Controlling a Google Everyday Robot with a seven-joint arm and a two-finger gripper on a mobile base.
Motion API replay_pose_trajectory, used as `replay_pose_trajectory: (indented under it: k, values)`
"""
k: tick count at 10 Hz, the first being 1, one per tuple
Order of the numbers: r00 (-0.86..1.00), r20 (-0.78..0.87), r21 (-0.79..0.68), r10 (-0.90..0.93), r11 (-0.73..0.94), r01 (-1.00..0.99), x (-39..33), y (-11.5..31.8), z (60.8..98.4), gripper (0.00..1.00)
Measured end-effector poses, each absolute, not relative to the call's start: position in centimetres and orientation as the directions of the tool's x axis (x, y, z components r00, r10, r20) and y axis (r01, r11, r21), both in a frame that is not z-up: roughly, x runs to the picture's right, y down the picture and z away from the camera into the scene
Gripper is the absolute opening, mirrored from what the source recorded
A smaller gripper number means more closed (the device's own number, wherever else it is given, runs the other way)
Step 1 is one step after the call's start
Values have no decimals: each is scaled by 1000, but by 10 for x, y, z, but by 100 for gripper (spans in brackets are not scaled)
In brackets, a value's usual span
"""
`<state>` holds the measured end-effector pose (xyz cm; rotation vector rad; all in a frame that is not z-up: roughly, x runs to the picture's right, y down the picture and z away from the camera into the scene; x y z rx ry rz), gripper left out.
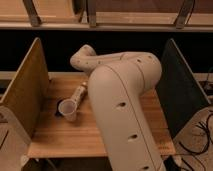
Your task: Drag the ceramic bowl in a circle
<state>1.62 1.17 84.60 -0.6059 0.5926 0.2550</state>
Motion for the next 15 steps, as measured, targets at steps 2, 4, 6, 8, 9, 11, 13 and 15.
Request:
replay_pose_trajectory:
  k: [2,4,6,8,9,11,13,15]
  values:
    - [805,-591,-459,55,798,-391,16,12,846,80]
    - [805,-591,-459,55,798,-391,16,12,846,80]
    - [805,-590,-459,55,798,-391,16,12,846,80]
    - [805,-590,-459,55,798,-391,16,12,846,80]
    - [806,-589,-458,56,799,-390,16,11,846,80]
    - [830,-554,-448,72,814,-370,8,3,846,80]
    - [907,-405,-424,112,856,-295,-21,-25,845,80]
    - [953,-244,-412,180,870,-270,-44,-44,845,80]
